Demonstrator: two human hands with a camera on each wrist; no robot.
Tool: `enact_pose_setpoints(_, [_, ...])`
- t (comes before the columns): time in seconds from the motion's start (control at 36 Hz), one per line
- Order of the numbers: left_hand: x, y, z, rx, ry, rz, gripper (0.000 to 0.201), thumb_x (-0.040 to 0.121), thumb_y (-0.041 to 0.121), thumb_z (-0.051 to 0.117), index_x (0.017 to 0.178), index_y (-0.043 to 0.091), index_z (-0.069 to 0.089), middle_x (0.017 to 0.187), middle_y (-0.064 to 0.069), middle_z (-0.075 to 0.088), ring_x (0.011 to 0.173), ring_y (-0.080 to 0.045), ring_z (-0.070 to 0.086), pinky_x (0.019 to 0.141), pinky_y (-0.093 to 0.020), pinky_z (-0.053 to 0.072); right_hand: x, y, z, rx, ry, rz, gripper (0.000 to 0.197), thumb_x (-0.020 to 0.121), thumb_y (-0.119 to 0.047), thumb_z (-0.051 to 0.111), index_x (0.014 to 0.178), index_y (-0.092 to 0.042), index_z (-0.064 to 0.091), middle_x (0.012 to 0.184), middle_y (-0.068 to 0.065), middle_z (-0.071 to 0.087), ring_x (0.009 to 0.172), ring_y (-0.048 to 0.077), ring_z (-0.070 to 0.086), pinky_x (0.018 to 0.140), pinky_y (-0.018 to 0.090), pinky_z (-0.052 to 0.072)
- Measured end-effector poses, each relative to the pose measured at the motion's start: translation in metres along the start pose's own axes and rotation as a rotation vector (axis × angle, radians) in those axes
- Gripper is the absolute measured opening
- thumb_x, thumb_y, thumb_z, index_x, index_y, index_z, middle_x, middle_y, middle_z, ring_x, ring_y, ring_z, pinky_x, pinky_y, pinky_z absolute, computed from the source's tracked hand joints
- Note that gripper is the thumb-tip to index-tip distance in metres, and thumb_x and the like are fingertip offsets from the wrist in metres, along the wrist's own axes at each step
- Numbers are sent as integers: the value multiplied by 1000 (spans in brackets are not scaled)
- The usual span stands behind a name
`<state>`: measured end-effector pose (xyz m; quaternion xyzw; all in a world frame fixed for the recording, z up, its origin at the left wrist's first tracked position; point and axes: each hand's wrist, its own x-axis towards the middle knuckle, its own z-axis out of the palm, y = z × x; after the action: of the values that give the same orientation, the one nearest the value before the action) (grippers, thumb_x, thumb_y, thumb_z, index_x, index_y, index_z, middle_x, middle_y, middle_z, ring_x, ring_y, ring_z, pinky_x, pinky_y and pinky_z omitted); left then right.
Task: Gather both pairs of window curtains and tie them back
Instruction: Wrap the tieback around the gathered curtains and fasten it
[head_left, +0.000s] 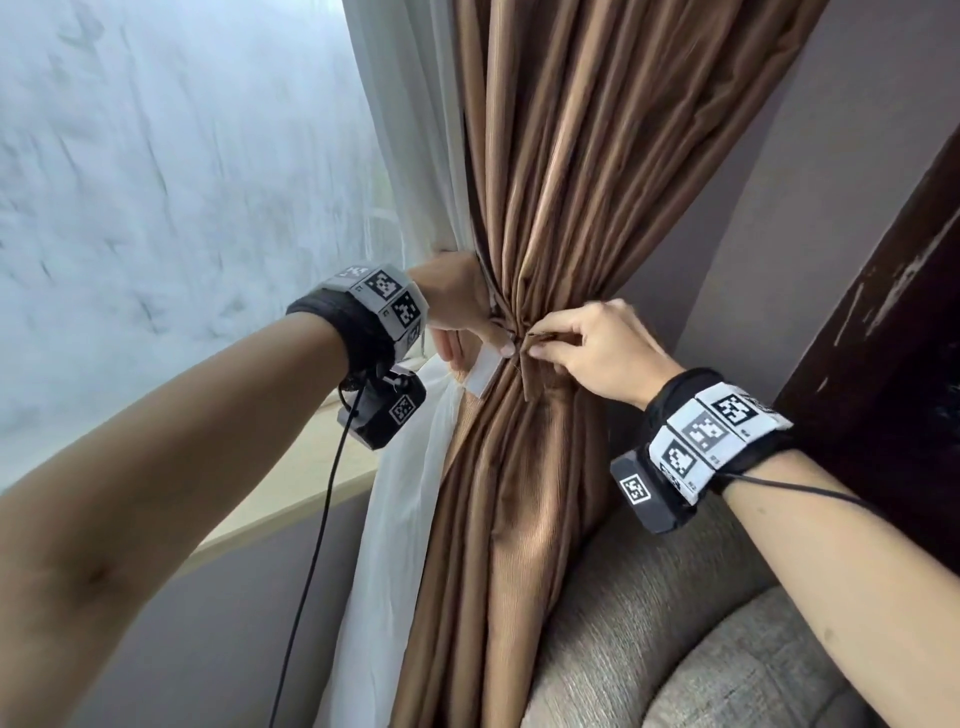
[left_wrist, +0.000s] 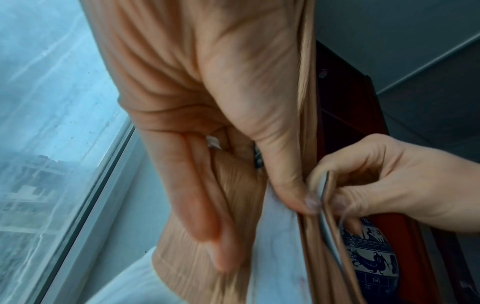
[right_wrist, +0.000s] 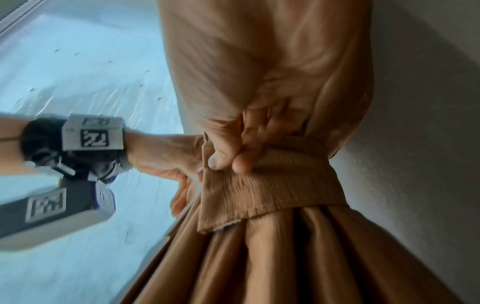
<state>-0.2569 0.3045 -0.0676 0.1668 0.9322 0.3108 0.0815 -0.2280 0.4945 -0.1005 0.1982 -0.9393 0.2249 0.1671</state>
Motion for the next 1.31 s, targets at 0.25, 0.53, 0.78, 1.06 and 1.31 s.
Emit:
enact_pose_setpoints(0.25, [8, 0, 13, -56, 213, -53, 32, 72, 23, 85, 68, 8, 57, 60, -13, 66, 55, -27, 71, 51, -34, 59, 8, -1, 4, -132, 141, -273, 18, 78, -31, 71, 87, -17, 79, 84, -1, 66, 92, 25, 50, 83, 44, 47])
enact_pose_setpoints(0.53, [13, 1, 11, -103, 298, -185, 14, 82, 8, 67, 72, -2, 63, 65, -17, 69, 45, -17, 66, 46, -26, 57, 0, -31, 18, 104, 80, -5, 16, 82, -40, 69, 95, -32, 74, 89, -5, 75, 92, 18, 65, 88, 36, 51])
enact_pose_setpoints(0.78, [0, -9, -2, -248, 140, -155, 20, 91, 11, 59, 99, -6, 65, 81, -23, 73, 65, -26, 74, 54, -30, 60, 13, -41, 37, 95, 225, 185, 25, 78, -45, 72, 94, -26, 73, 97, -1, 75, 99, 24, 67, 85, 36, 52])
enact_pose_setpoints(1.06, [-7, -16, 2, -400, 82, -80, 20, 95, 9, 57, 102, -9, 63, 85, -28, 71, 66, -27, 74, 55, -27, 59, 16, -39, 37, 60, 203, 260, 21, 79, -43, 73, 86, -26, 63, 99, 1, 73, 102, 25, 63, 85, 34, 48])
enact_pose_setpoints(1.31, [-9, -24, 4, -481, 109, -57, 26, 95, 12, 60, 111, -7, 60, 89, -26, 72, 73, -33, 74, 58, -31, 60, 16, -41, 33, 44, 178, 280, 28, 75, -44, 77, 83, -28, 57, 101, 0, 72, 105, 25, 62, 86, 33, 47])
